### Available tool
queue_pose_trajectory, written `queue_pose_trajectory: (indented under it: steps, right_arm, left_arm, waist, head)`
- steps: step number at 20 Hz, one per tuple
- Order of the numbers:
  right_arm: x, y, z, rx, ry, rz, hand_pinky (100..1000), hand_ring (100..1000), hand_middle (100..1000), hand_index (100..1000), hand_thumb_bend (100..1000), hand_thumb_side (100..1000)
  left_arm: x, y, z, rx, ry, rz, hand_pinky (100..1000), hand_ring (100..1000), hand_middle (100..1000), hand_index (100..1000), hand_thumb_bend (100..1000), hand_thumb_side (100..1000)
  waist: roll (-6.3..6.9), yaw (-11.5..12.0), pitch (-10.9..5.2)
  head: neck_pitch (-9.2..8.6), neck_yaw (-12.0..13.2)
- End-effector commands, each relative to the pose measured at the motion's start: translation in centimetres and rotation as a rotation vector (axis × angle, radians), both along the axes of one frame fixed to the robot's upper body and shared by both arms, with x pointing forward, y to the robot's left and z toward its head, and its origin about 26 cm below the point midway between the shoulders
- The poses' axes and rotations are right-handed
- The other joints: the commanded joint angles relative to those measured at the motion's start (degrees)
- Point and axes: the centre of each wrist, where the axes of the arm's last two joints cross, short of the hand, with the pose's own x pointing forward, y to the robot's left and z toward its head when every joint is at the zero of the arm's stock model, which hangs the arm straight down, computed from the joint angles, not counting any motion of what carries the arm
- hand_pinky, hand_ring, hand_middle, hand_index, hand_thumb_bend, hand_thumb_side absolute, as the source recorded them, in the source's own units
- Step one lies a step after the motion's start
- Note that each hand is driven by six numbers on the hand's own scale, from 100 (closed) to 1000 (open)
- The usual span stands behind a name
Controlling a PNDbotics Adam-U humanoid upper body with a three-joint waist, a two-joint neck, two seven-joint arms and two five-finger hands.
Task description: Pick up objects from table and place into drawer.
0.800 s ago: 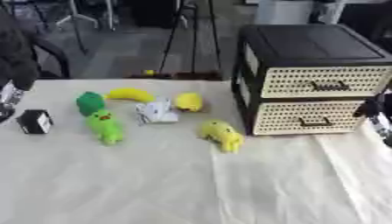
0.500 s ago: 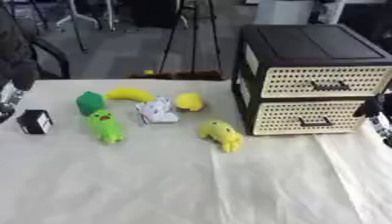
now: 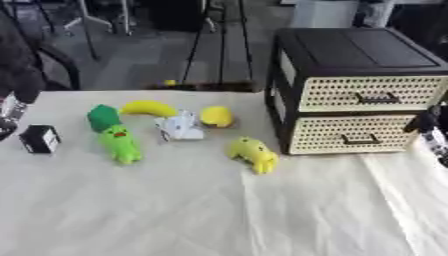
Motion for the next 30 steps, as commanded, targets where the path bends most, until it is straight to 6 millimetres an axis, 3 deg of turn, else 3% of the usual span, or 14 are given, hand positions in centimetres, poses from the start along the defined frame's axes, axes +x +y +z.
queue_pose_trajectory:
  steps: [1,14,30]
  right_arm:
    - [0.7,-1.0,1.0,-0.06,0.001,-0.018,100,100,100,524,100,808]
    - [5.6,-2.9,-1.8,-0.207,0.208,-0.04,100,100,100,592,100,889]
    - [8.8,-2.6,-3.5,-0.259,0.251,-0.132,100,100,100,605,100,890]
  left_arm:
    - [-0.1,0.3,0.8,0.017,-0.022,0.007,698,450,580,741,668,761]
    - [-0.1,0.1,0.6,0.017,-0.015,-0.005,698,448,580,741,667,763]
    - [0.0,-0.2,0.7,0.013,-0.018,-0.018,698,448,580,741,667,764]
  waist:
    - [-0.01,0.1,-0.63]
    - [0.52,0.5,-0.56]
    - [0.98,1.2,-0.43]
  head:
    - [-0.35,-0.2]
    - [0.25,-0.9]
    - [0.17,-1.4]
